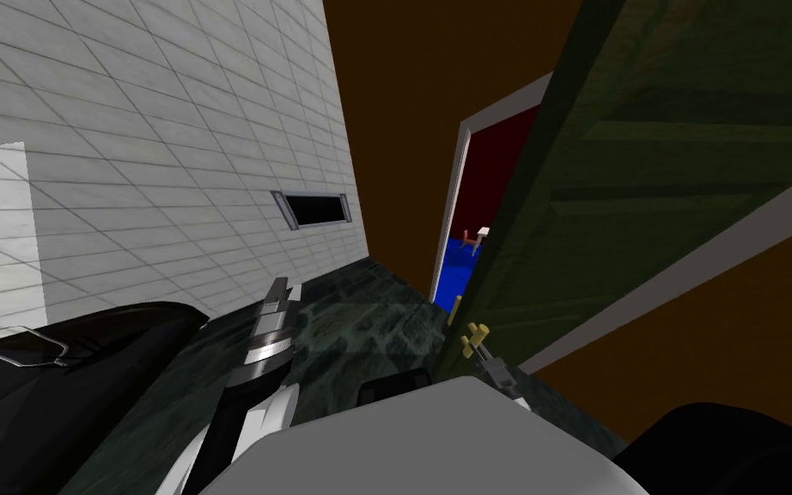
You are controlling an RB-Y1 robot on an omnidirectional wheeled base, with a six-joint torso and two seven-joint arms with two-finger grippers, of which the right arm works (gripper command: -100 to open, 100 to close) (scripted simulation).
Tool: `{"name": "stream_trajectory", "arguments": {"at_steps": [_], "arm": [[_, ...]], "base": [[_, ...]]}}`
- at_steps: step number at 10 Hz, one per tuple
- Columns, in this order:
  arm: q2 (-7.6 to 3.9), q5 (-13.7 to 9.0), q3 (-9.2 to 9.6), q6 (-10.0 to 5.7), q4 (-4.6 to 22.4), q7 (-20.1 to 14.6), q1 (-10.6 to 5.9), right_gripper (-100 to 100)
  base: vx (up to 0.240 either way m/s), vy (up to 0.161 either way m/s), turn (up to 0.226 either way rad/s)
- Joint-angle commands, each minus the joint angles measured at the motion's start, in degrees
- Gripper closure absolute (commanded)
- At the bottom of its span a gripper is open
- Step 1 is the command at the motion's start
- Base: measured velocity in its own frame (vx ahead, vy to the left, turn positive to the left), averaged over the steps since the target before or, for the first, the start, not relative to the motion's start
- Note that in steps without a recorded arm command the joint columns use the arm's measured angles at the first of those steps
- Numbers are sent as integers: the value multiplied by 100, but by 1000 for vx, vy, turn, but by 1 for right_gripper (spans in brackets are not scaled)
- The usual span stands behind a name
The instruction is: Pull the door open
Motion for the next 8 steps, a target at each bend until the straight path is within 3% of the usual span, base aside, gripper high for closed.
{"name": "stream_trajectory", "arguments": {"at_steps": [1, 8], "arm": [[-25, 18, 14, -46, 54, -30, -22, 100], [-175, 126, 95, -320, 375, -211, -157, 100]], "base": [[-130, -22, 100], [-201, -38, 135]]}}
